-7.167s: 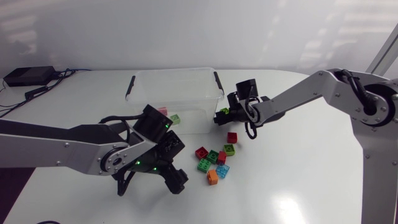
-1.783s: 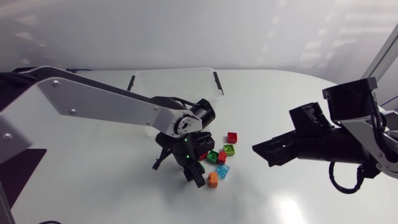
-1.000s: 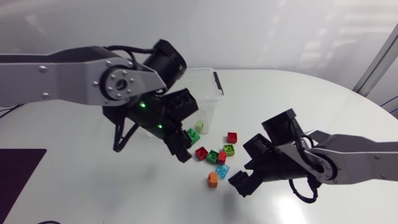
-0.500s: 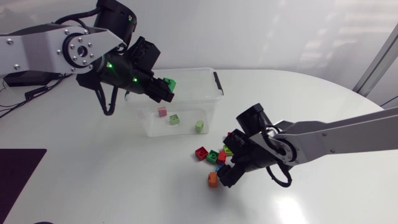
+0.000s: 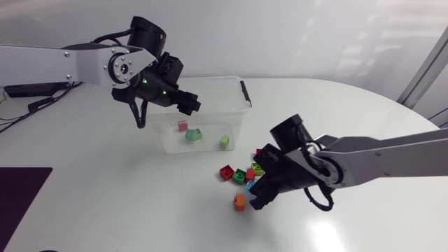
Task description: Place the duplo bricks in the container
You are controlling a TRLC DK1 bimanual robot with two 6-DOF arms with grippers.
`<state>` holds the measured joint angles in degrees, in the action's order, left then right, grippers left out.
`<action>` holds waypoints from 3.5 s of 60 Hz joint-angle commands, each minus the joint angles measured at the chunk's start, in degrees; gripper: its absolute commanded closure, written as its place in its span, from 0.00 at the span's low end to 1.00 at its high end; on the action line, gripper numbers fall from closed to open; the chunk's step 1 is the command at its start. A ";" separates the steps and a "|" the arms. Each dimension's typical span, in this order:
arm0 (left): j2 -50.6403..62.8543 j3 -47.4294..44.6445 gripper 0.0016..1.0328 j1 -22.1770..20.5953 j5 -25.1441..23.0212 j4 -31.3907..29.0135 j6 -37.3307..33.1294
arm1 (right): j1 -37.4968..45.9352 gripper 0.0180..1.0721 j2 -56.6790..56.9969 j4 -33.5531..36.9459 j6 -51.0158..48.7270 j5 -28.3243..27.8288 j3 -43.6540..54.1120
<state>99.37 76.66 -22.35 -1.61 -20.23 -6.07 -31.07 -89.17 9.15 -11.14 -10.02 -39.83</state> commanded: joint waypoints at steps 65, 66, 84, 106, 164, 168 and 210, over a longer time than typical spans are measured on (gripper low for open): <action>-12.71 -28.06 0.14 -17.47 0.82 6.69 -9.40 | 1.71 0.72 -14.99 8.96 11.49 1.14 -45.24; -12.36 -28.24 0.14 -17.55 0.82 7.04 -9.49 | 1.71 0.67 -15.51 8.96 11.66 1.14 -45.77; -3.66 -24.46 0.14 -19.93 0.82 9.86 -10.11 | 3.47 0.10 -6.55 9.49 12.28 2.20 -38.12; 8.73 -10.83 0.22 -18.17 0.82 1.33 -9.67 | 9.98 0.10 15.69 6.41 10.78 -2.37 -12.20; 23.94 8.24 0.70 -16.24 -2.08 -15.63 -9.67 | 18.24 0.07 5.49 -1.50 11.84 -5.71 -0.68; 24.11 8.06 0.74 -16.24 -2.17 -15.81 -9.76 | 17.97 0.07 2.59 -3.17 12.72 -4.30 -2.09; -10.87 -5.38 0.76 -10.08 -2.44 -14.05 -7.82 | 10.59 0.14 -18.59 -2.47 23.53 6.07 -19.14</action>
<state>92.60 72.79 -33.98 -3.86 -34.96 -15.03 -19.79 -105.60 5.78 10.37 -4.99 -57.98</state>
